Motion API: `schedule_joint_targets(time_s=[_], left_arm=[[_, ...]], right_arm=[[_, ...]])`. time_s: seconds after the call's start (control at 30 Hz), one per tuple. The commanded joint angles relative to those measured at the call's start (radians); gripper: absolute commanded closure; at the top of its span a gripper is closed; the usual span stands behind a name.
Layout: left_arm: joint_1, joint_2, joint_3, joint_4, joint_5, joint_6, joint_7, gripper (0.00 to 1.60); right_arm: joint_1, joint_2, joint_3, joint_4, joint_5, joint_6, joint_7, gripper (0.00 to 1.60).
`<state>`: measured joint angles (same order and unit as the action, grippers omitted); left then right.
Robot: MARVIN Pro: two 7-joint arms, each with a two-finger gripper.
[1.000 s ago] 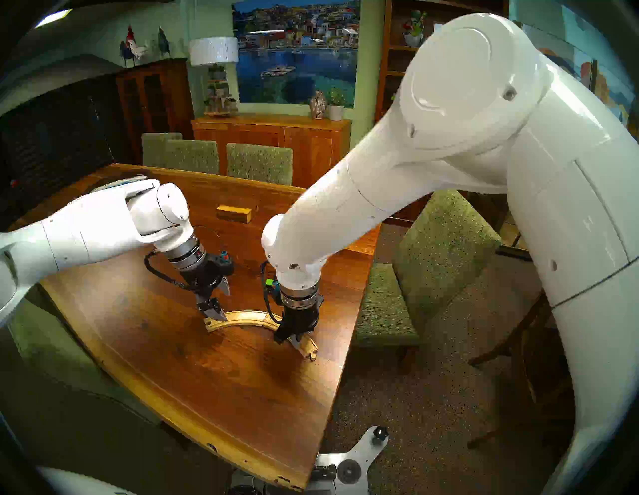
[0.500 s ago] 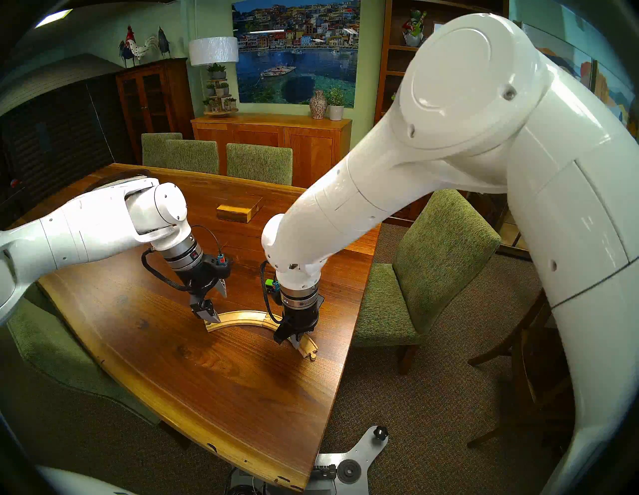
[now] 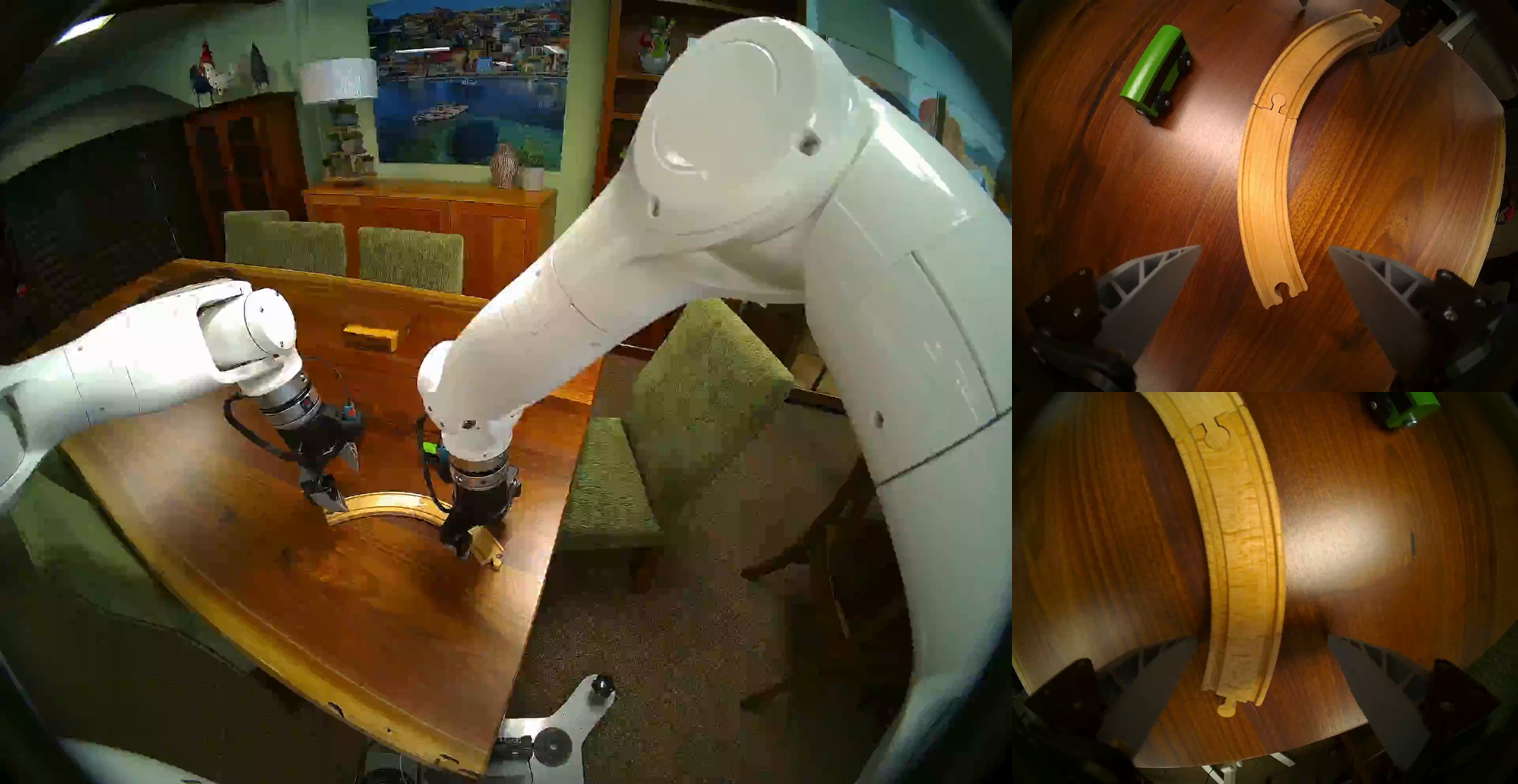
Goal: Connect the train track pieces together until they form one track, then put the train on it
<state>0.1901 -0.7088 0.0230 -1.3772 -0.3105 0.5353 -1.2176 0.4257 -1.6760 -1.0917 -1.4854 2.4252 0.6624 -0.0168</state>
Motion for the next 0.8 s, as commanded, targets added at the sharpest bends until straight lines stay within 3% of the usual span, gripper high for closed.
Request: schedule_joint_targets(time_s=[0.0, 0.5, 0.77], left_arm=[[-0.034, -0.002, -0.025, 0.001, -0.004, 0.005, 0.001, 0.00], [-0.037, -0.001, -0.030, 0.007, -0.005, 0.005, 0.001, 0.00], [-0.056, 0.028, -0.031, 0.019, 0.008, -0.007, -0.018, 0.00]], right_arm=[[0.055, 0.016, 0.015, -0.009, -0.019, 0.000, 0.014, 0.00], [0.123, 0.063, 0.002, 0.017, -0.095, 0.022, 0.089, 0.00], [0.104, 0.059, -0.023, 0.138, -0.194, 0.049, 0.190, 0.00]])
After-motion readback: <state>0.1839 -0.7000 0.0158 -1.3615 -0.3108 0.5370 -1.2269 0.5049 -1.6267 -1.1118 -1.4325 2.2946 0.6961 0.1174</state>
